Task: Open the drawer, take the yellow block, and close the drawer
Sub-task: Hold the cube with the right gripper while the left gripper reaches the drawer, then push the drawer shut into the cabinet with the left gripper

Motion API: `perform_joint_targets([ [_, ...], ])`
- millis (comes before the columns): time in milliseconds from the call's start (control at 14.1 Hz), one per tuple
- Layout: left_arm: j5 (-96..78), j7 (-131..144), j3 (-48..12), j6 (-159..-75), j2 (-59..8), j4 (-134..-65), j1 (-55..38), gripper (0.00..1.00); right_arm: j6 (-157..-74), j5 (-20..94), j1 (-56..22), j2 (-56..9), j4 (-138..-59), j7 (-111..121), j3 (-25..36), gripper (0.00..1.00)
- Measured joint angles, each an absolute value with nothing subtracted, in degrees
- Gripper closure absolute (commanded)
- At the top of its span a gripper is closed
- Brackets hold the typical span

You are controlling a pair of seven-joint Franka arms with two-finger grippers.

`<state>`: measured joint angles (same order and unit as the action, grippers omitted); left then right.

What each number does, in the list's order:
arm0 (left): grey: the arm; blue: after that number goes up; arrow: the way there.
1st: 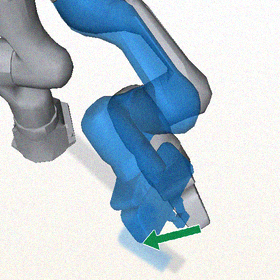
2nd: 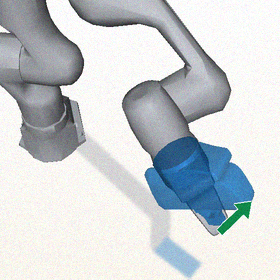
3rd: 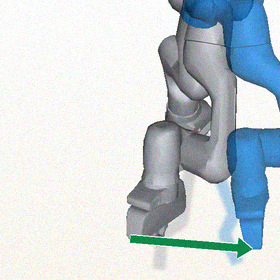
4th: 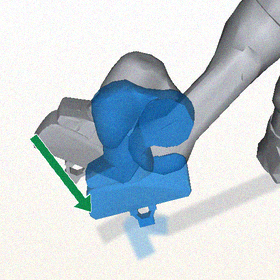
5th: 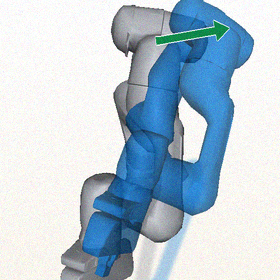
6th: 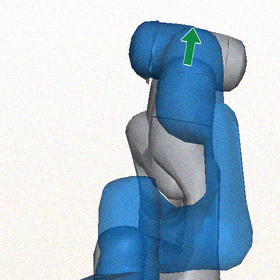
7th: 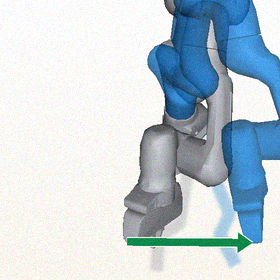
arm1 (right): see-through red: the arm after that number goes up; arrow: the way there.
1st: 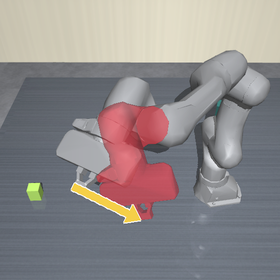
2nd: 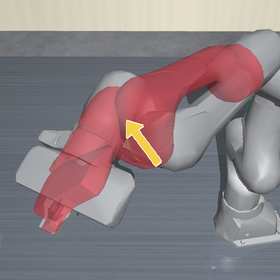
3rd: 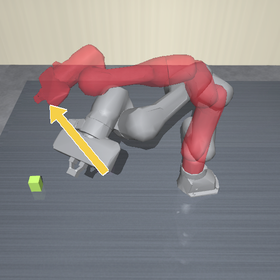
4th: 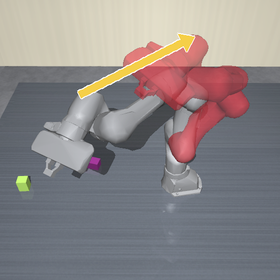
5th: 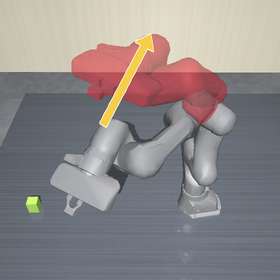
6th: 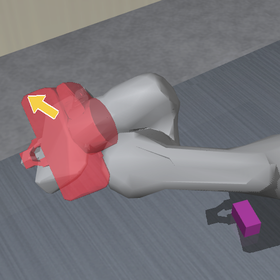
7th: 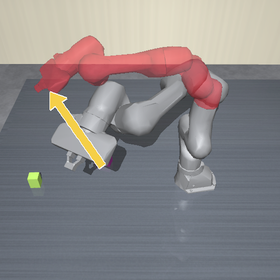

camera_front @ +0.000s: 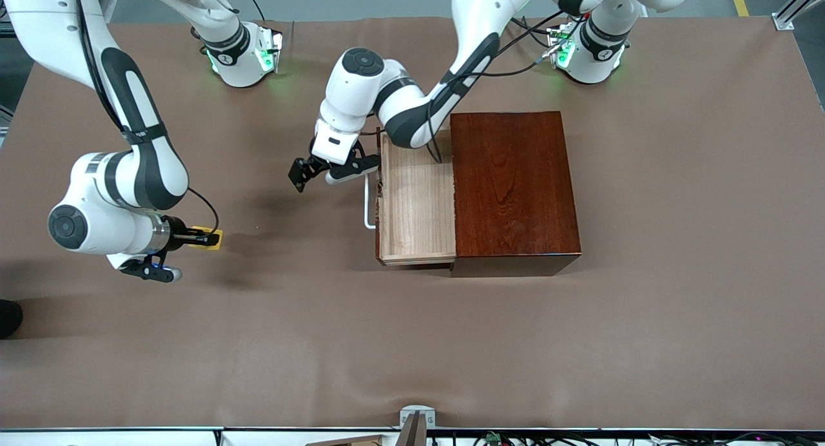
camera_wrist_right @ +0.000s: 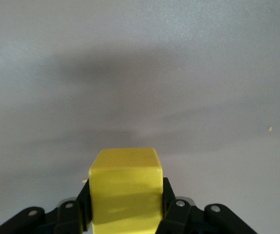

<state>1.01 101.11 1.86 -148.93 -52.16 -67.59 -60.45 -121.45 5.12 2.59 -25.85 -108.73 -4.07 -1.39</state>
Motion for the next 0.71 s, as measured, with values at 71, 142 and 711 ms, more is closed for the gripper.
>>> perform_joint_targets([
  [71, 1.0, 104.1, 3.0, -148.9, -53.0, -67.1, -61.5, 0.00, -122.4, 4.8, 3.1, -25.9, -109.7, -2.3, -1.3, 1.00],
  [142, 1.0, 106.8, 3.5, -148.5, -53.3, -66.9, -61.8, 0.00, -123.2, 4.1, 3.5, -25.8, -110.3, -1.1, -1.3, 1.00],
  [711, 1.0, 116.6, 6.9, -133.7, -53.4, -64.8, -61.7, 0.00, -132.1, 3.1, 3.8, -25.9, -117.9, 0.1, -1.3, 0.51],
])
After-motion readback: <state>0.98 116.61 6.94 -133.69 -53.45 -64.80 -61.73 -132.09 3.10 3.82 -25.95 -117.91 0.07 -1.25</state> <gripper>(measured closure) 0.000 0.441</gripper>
